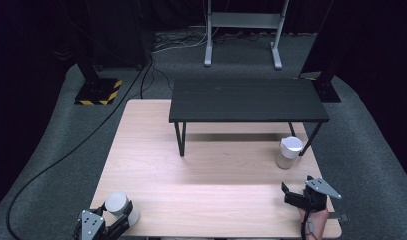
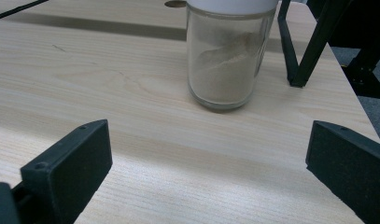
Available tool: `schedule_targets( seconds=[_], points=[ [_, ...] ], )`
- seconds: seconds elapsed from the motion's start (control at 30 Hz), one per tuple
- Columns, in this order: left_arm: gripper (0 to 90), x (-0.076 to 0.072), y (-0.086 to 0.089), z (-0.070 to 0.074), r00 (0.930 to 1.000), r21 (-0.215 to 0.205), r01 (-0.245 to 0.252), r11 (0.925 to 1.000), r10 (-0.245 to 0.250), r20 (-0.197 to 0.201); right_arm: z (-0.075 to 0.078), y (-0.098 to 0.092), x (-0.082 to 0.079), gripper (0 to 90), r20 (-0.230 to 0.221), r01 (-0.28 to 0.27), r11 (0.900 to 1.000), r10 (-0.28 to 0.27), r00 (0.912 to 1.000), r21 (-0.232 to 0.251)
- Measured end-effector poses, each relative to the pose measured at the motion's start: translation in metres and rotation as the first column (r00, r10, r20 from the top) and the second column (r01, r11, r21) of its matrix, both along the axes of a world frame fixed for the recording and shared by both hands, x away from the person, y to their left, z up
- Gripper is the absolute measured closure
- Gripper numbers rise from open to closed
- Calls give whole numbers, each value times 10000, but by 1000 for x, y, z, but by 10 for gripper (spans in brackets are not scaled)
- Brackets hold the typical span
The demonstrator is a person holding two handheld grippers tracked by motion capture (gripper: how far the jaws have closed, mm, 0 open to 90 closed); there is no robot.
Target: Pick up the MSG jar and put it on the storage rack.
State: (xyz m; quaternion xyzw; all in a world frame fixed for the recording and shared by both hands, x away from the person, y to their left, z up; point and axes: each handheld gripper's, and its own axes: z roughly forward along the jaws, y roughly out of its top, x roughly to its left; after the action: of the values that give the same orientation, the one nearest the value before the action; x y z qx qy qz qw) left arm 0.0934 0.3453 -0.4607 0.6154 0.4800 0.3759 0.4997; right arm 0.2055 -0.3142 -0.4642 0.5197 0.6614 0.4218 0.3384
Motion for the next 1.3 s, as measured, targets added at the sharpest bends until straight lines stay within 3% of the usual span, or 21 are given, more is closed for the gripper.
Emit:
schedule_targets(
  seconds=[0.7,1.3],
  points=[
    [341,20,-7,18,9971,67,757,9971,-758,94,1,-1,1,0,-41,-45,10000,45,10000,3],
    [341,39,-16,33,9887,82,1483,9889,-1484,186,0,-2,1,0,-54,-84,9999,85,9999,75]
  ],
)
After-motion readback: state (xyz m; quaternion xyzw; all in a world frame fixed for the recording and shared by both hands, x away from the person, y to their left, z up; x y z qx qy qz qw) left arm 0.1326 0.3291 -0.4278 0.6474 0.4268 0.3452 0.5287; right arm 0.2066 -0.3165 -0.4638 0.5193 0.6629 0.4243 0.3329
